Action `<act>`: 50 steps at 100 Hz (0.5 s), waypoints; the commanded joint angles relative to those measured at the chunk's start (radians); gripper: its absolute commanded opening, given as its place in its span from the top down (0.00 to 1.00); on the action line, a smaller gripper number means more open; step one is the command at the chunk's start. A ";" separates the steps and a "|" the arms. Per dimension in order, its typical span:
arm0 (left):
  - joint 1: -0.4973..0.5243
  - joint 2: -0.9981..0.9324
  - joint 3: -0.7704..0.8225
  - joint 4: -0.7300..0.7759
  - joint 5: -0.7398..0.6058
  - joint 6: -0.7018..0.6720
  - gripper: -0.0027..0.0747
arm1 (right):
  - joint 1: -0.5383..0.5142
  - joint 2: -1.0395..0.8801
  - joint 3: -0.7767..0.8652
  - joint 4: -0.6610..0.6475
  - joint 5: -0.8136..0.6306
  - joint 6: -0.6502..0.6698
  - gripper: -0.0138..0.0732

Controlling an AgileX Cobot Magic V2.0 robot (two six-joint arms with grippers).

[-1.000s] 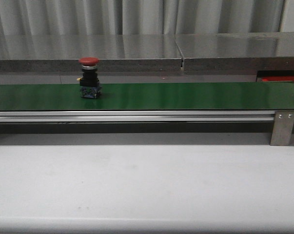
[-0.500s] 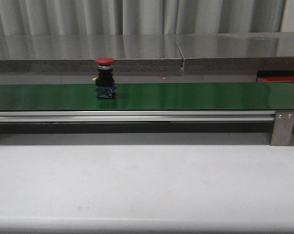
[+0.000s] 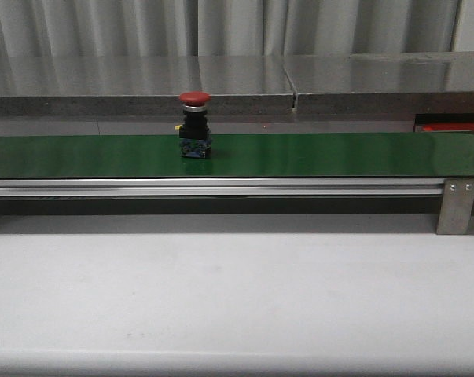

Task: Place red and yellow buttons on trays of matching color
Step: 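Set the yellow button on the belt with the left gripper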

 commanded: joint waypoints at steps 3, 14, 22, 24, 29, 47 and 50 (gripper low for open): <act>-0.036 -0.107 -0.030 -0.029 -0.061 0.000 0.16 | 0.000 -0.001 -0.025 0.009 -0.061 -0.008 0.92; -0.077 -0.151 -0.030 -0.029 -0.084 0.000 0.16 | 0.000 -0.001 -0.025 0.010 -0.061 -0.008 0.92; -0.108 -0.188 -0.030 -0.029 -0.089 0.000 0.16 | 0.000 -0.001 -0.025 0.010 -0.061 -0.008 0.92; -0.116 -0.196 -0.030 -0.029 -0.089 0.000 0.16 | 0.000 -0.001 -0.025 0.010 -0.061 -0.008 0.92; -0.132 -0.217 -0.030 -0.029 -0.089 0.000 0.16 | 0.000 -0.001 -0.025 0.010 -0.061 -0.008 0.92; -0.185 -0.317 0.013 -0.029 -0.094 0.000 0.16 | 0.000 -0.001 -0.025 0.010 -0.061 -0.008 0.92; -0.190 -0.346 0.039 -0.029 -0.102 0.000 0.16 | 0.000 -0.001 -0.025 0.010 -0.061 -0.008 0.92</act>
